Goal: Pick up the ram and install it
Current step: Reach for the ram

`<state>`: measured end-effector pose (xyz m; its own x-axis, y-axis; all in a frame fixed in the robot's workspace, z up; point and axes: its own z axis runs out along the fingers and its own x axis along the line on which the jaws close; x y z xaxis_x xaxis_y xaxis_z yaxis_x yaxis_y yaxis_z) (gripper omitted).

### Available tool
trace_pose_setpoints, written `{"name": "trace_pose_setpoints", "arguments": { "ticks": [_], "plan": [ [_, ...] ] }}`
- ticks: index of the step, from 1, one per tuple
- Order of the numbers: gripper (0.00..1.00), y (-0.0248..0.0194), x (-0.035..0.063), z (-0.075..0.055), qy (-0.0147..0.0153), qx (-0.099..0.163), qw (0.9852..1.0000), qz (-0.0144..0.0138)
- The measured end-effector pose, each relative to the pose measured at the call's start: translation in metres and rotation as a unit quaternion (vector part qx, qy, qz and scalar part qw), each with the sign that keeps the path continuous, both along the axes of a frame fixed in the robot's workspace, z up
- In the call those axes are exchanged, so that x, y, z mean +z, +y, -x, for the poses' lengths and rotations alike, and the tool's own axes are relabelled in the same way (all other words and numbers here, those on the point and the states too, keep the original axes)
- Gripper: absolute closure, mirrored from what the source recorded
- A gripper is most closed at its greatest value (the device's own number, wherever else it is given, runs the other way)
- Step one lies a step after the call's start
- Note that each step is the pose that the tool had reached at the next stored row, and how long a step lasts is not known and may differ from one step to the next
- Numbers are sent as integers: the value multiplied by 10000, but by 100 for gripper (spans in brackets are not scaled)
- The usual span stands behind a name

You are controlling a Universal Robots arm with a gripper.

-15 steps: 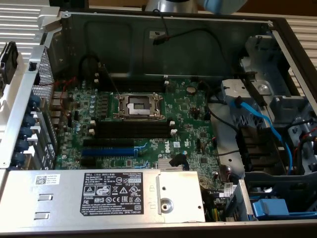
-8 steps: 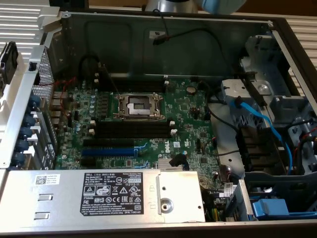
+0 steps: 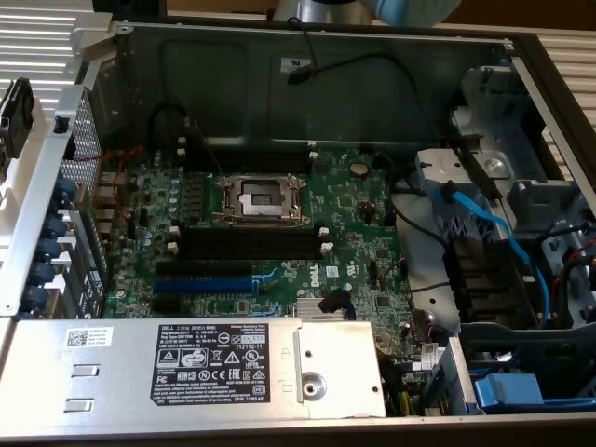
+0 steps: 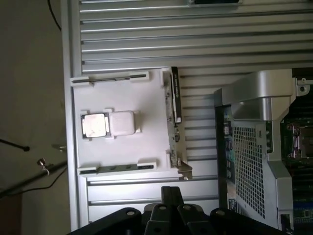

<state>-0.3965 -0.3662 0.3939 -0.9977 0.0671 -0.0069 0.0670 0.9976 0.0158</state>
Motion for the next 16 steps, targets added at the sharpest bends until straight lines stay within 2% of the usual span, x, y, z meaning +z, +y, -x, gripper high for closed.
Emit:
{"name": "trace_pose_setpoints", "arguments": {
  "ticks": [8, 12, 16],
  "plan": [
    [90, 2, 0, 346, 1, 14, 10000, -11],
    [90, 34, -5, 498, 1, 20, 10000, -11],
    [90, 55, -6, 537, 1, 175, 9998, -11]
  ]
}}
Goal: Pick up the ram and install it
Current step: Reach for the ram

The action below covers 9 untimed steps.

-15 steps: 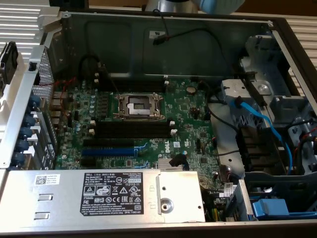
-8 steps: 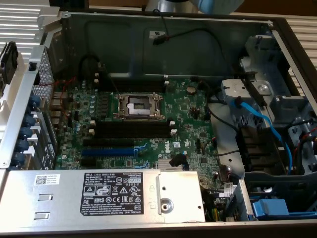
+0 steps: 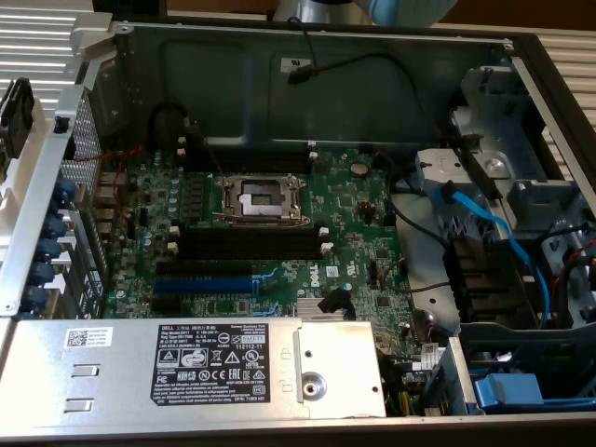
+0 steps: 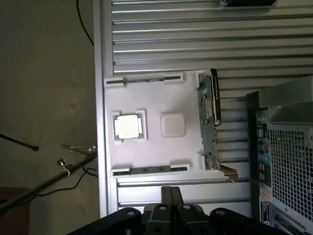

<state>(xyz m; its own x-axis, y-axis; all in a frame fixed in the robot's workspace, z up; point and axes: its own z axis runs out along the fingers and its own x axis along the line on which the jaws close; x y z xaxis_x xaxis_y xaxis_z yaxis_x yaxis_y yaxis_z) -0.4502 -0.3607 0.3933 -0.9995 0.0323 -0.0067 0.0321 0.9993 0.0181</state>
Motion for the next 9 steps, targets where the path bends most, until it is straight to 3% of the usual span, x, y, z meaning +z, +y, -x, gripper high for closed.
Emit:
{"name": "trace_pose_setpoints", "arguments": {
  "ticks": [6, 9],
  "plan": [
    [90, 11, -1, 5, 0, 103, 9999, 4],
    [90, 11, -1, 5, 0, 375, 9993, 5]
  ]
}}
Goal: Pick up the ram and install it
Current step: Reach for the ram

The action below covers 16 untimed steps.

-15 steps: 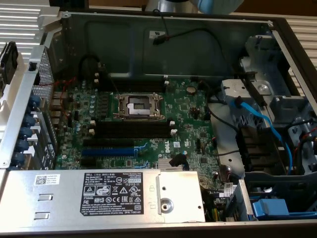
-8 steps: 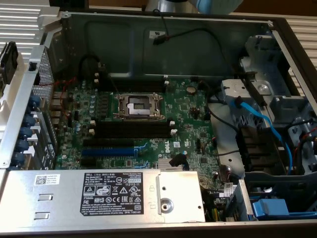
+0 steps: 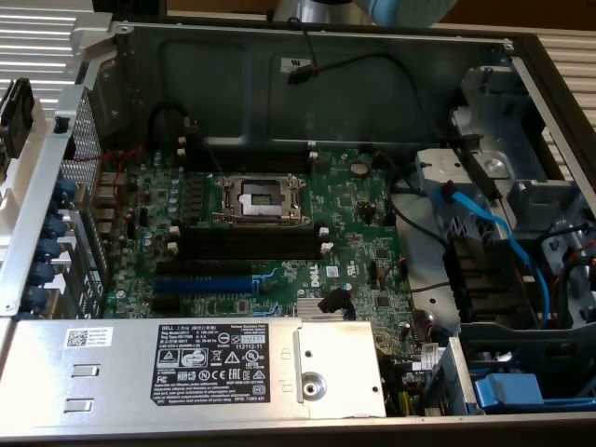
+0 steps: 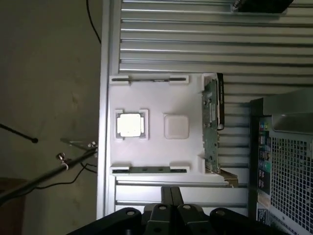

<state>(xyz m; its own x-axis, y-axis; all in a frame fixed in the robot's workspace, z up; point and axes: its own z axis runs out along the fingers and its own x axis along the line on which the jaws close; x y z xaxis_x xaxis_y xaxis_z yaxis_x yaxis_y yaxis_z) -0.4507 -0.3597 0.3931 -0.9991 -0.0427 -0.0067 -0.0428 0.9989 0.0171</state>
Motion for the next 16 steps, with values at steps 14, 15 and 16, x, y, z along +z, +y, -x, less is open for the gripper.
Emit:
{"name": "trace_pose_setpoints", "arguments": {
  "ticks": [14, 15, 16],
  "plan": [
    [90, 0, -1, 0, 9, 1364, 9907, 4],
    [90, 0, -2, 0, 11, 1453, 9894, 4],
    [90, 0, -2, -1, 14, 1542, 9880, 3]
  ]
}}
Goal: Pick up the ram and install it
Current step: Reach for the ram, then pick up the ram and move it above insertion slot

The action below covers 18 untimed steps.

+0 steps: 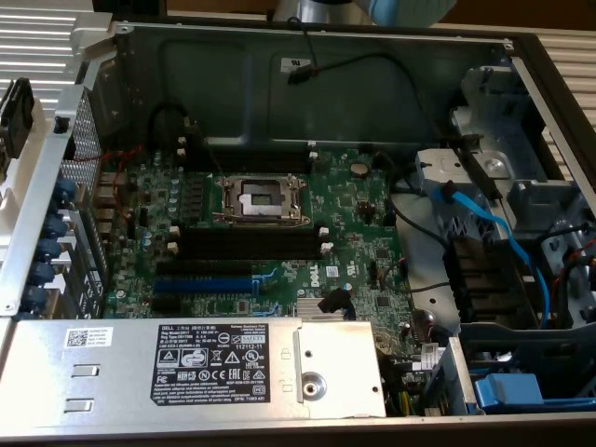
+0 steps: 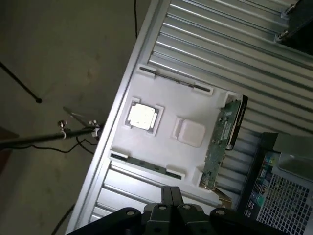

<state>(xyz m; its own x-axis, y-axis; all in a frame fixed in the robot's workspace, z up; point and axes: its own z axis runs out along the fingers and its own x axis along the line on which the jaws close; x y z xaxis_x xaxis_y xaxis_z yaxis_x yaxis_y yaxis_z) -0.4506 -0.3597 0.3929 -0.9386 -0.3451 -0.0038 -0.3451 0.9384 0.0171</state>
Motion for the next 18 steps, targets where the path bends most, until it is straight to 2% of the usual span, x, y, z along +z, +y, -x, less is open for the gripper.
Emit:
{"name": "trace_pose_setpoints", "arguments": {
  "ticks": [4, 7, 8, 9, 10, 18],
  "plan": [
    [90, 0, -1, 0, 13, 367, 9993, 1],
    [90, 0, -2, 0, 23, 637, 9980, 1],
    [90, 0, -2, 0, 29, 725, 9974, 0],
    [90, 1, 0, -1, 50, 775, 9970, 0],
    [90, 1, 0, 0, 62, 778, 9969, -1],
    [90, 1, -1, 0, 61, 779, 9969, -1]
  ]
}}
